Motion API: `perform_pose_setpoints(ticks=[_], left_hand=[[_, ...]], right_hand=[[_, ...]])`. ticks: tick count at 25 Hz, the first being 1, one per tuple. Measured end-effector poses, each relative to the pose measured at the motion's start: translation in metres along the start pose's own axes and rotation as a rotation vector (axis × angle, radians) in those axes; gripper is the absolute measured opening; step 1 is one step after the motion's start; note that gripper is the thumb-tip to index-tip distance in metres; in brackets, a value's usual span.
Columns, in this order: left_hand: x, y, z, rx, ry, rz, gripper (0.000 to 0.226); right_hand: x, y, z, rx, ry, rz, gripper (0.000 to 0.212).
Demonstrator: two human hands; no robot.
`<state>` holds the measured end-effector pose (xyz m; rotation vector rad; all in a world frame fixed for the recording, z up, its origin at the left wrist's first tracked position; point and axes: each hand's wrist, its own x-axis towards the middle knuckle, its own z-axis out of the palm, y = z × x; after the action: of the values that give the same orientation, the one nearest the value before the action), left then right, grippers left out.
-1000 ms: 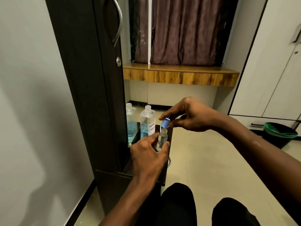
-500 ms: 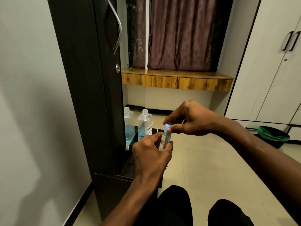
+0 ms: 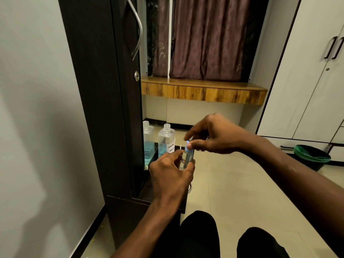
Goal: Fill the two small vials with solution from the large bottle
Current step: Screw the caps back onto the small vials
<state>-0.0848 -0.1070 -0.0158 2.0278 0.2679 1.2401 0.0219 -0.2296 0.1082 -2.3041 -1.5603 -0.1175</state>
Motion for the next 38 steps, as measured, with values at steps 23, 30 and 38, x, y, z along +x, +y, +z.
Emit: perform_pose_setpoints(ticks=[23, 30, 38], left_hand=[[0.001, -0.018, 0.001, 0.033, -0.019, -0.033, 0.034], [-0.008, -0.044, 0.004, 0.006, -0.009, -0.095, 0.039], [-0.032, -0.097, 0.006, 0.117, -0.055, -0.254, 0.065]], right_hand=[[0.018, -0.007, 0.023, -0.004, -0.003, 0.069, 0.026], [0.022, -0.004, 0.051, 0.029, -0.029, 0.042, 0.028], [0.043, 0.021, 0.104, -0.039, -0.051, 0.100, 0.038]])
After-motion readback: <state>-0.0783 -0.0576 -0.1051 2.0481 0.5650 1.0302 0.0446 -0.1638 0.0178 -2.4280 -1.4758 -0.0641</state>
